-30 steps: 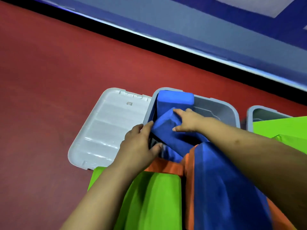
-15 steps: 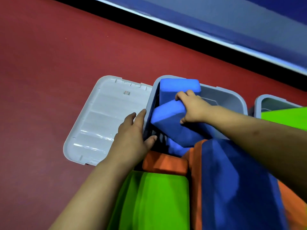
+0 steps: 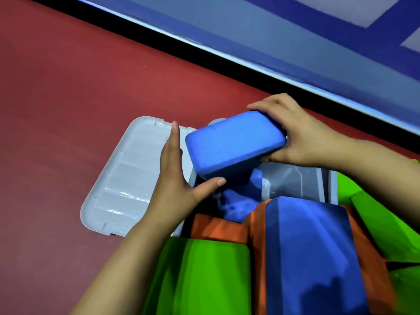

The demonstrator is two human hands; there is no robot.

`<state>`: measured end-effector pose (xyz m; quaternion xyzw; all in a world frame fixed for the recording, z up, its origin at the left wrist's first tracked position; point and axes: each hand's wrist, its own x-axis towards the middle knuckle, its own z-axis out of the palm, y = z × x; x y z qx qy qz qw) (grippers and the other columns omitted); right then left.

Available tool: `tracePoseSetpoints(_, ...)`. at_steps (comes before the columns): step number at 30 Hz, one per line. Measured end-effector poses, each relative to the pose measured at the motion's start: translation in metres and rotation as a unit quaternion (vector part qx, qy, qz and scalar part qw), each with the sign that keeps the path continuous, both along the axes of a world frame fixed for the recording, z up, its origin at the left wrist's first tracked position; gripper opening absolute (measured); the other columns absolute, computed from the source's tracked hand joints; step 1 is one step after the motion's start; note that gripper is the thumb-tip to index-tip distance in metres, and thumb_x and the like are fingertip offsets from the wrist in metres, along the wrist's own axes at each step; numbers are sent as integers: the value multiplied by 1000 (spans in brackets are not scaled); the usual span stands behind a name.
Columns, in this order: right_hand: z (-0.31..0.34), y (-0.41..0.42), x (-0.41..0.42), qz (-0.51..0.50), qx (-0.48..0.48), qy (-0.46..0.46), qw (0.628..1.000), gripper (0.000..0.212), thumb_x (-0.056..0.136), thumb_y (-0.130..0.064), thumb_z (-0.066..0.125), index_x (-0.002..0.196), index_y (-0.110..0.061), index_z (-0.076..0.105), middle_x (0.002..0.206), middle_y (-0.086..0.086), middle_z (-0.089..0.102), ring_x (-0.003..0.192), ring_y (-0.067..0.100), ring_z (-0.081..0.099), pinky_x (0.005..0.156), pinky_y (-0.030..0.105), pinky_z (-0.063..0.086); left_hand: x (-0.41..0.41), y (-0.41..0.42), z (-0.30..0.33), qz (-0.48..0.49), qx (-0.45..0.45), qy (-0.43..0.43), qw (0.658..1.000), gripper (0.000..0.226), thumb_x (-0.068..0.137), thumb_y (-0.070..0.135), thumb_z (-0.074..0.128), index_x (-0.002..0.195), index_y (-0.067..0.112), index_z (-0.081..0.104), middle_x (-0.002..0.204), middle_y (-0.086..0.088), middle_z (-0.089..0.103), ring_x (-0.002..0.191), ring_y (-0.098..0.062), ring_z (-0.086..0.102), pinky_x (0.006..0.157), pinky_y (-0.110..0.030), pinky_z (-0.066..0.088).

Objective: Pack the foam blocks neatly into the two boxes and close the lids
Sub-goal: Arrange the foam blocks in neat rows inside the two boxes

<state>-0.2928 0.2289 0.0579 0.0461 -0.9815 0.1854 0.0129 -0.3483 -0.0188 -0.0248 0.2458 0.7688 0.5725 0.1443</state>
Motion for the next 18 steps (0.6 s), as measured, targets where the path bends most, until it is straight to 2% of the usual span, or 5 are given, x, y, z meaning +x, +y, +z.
tracePoseSetpoints(3, 14, -21, 2, 78, 71, 102, 989, 60, 78, -20, 59, 135, -18, 40, 127, 9, 37, 118, 23, 44, 100, 29, 39, -4, 1, 19, 45, 118, -224, 966, 99, 56, 79, 56, 142, 54, 15, 152, 19, 25, 129, -1, 41, 98, -34, 49)
tracePoseSetpoints(7, 13, -32, 5, 132, 115, 247, 953, 56, 80, -3, 63, 129, -15, 40, 127, 12, 33, 120, 41, 48, 103, 44, 42, -21, -12, 25, 39, 318, -519, 793, 97, 66, 85, 47, 145, 30, 36, 143, -3, 49, 123, -31, 56, 97, -66, 40)
tracePoseSetpoints(11, -14, -38, -2, 156, 106, 269, 945, 65, 72, 3, 66, 127, -15, 37, 133, 15, 27, 123, 42, 43, 96, 49, 46, -17, -25, 29, -1, 348, -471, 811, 50, 94, 42, 49, 141, 26, 43, 138, -5, 55, 126, -26, 53, 101, -50, 43)
tracePoseSetpoints(16, -44, -17, -14, 105, 116, 72, 985, 81, 69, -19, 82, 133, -16, 33, 138, 14, 31, 115, 32, 55, 92, 40, 48, -13, -30, 13, 166, 325, -352, 862, 62, 92, 22, 58, 138, 50, 29, 131, 19, 58, 109, -11, 64, 73, -38, 57)
tracePoseSetpoints(18, -61, 5, -11, 8, 95, -42, 995, 64, 78, -31, 74, 132, -19, 42, 124, 4, 51, 106, 19, 58, 91, 34, 49, -14, -31, 2, 238, 315, -280, 875, 80, 91, 22, 62, 144, 54, 12, 135, 25, 51, 114, -8, 61, 83, -40, 54)
